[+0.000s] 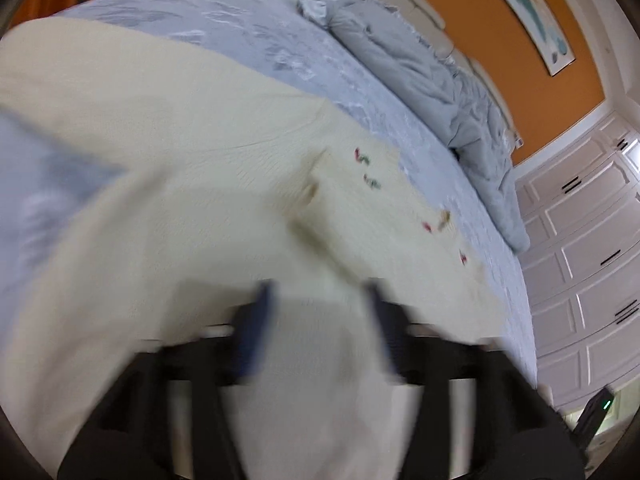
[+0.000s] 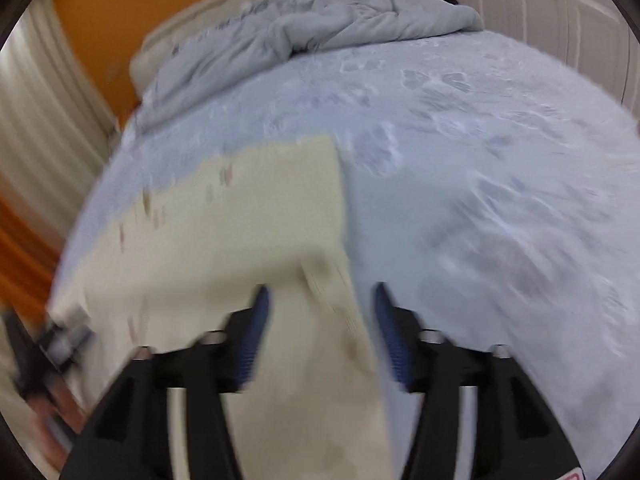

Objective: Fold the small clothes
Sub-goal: 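Grasp the cardigan side edge with the left gripper and fold it inward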

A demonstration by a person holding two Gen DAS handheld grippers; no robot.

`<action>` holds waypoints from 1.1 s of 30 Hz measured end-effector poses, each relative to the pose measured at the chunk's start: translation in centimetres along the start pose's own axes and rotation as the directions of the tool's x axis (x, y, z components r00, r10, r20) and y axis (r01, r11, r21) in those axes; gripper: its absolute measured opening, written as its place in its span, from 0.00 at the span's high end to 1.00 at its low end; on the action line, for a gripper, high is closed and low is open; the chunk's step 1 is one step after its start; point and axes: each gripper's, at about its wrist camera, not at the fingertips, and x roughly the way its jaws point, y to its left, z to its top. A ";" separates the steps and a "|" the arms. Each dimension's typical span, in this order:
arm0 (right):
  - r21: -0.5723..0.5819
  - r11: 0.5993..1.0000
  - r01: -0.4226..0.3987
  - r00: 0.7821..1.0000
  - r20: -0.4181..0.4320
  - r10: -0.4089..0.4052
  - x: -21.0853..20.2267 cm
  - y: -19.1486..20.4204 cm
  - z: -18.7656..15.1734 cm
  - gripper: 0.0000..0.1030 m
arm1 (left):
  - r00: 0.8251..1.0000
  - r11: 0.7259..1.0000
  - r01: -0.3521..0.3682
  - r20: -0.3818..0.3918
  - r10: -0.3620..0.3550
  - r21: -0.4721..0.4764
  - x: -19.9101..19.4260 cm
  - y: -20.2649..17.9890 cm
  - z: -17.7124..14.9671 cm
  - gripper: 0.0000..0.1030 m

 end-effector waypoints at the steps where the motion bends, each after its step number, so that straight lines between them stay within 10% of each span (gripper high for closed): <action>1: -0.017 1.000 0.000 0.999 -0.032 -0.001 -0.8 -0.7 -1.8 0.41 | 1.000 1.000 -0.022 0.001 0.022 -0.008 -1.7 0.6 -0.6 0.12; 9: 0.013 0.998 -0.061 0.967 -0.246 0.063 -3.2 -2.1 -13.5 0.40 | 0.950 0.955 -0.295 -0.103 0.296 0.022 -12.4 8.9 -7.7 0.11; 10: -0.011 0.997 -0.082 0.967 -0.242 0.077 -3.2 -1.1 -13.7 0.46 | 0.949 0.956 -0.294 -0.122 0.291 0.000 -12.8 9.9 -8.7 0.16; 11: -0.040 0.993 -0.114 0.963 -0.249 0.100 -3.0 -0.3 -13.7 0.81 | 0.950 0.956 -0.294 -0.104 0.294 0.014 -13.2 9.9 -9.2 0.20; 13: -0.077 0.989 -0.125 0.961 -0.257 0.102 -2.9 0.8 -13.4 0.88 | 0.914 0.920 -0.372 -0.123 0.386 0.122 -12.8 8.5 -10.1 0.56; 15: -0.073 0.988 -0.137 0.968 -0.221 0.118 -4.8 1.1 -12.4 0.90 | 0.938 0.955 -0.271 -0.187 0.291 0.123 -12.9 7.3 -10.5 0.92; 16: -0.085 0.989 -0.123 0.976 -0.191 0.105 -6.3 0.9 -12.0 0.91 | 0.943 0.963 -0.246 -0.202 0.264 0.110 -13.2 6.9 -10.5 0.92; 21: -0.057 0.998 -0.041 0.980 -0.198 0.029 -10.5 -3.5 -12.8 0.93 | 0.955 0.968 -0.190 -0.199 0.221 0.161 -17.3 5.0 -10.6 0.93; 25: -0.056 0.998 -0.022 0.949 -0.314 0.003 -8.1 -4.3 -15.3 0.91 | 0.909 0.975 -0.192 -0.356 0.218 0.108 -15.5 7.8 -13.1 0.90; 27: -0.038 0.999 0.020 0.968 -0.248 -0.029 -8.8 -4.1 -14.9 0.86 | 0.932 0.984 -0.178 -0.321 0.166 -0.007 -16.2 9.3 -12.5 0.88; 29: -0.027 0.996 0.088 0.986 -0.141 -0.091 -10.1 -3.8 -13.6 0.69 | 0.964 0.983 -0.167 -0.224 0.146 -0.081 -17.7 9.9 -10.4 0.77; 31: -0.038 0.994 0.100 0.994 -0.041 -0.102 -11.3 -2.5 -12.3 0.60 | 0.975 0.969 -0.213 -0.087 0.203 -0.124 -19.3 10.4 -6.5 0.26; 33: -0.082 0.994 0.066 0.998 -0.012 -0.067 -11.1 -0.2 -11.5 0.53 | 0.961 0.951 -0.256 0.058 0.269 -0.172 -19.8 11.0 -1.4 0.21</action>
